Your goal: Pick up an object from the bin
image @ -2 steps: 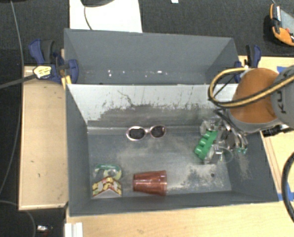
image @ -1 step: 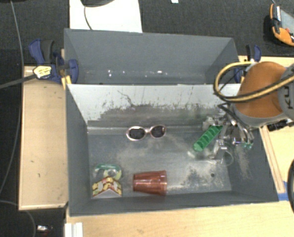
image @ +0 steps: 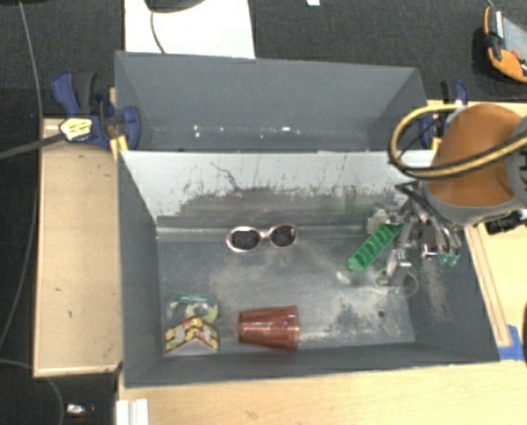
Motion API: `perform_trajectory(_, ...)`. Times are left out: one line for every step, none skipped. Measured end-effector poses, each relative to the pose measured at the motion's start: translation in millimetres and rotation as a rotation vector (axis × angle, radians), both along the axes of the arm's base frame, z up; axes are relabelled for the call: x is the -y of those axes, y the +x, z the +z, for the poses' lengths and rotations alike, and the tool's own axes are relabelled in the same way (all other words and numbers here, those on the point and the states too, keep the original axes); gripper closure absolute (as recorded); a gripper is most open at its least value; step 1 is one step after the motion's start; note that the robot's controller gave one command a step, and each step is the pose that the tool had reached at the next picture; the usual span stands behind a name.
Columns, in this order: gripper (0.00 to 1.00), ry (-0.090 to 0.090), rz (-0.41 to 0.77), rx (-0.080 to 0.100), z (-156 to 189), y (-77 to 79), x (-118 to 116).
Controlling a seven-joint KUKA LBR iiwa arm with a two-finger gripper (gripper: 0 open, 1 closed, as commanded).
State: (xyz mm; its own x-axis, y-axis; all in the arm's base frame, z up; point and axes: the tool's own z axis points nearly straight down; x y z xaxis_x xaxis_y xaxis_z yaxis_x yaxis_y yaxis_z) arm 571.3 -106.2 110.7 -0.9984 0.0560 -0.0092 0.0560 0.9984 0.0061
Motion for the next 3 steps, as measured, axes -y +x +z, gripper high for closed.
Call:
perform_trajectory(0.00,-0.002,0.129,0.009,46.8,-7.6,-15.4)
perform_trajectory(0.00,-0.002,-0.024,0.009,16.7,-4.4,9.0)
perform_trajectory(0.00,-0.007,0.458,0.012,-19.1,-27.8,15.6)
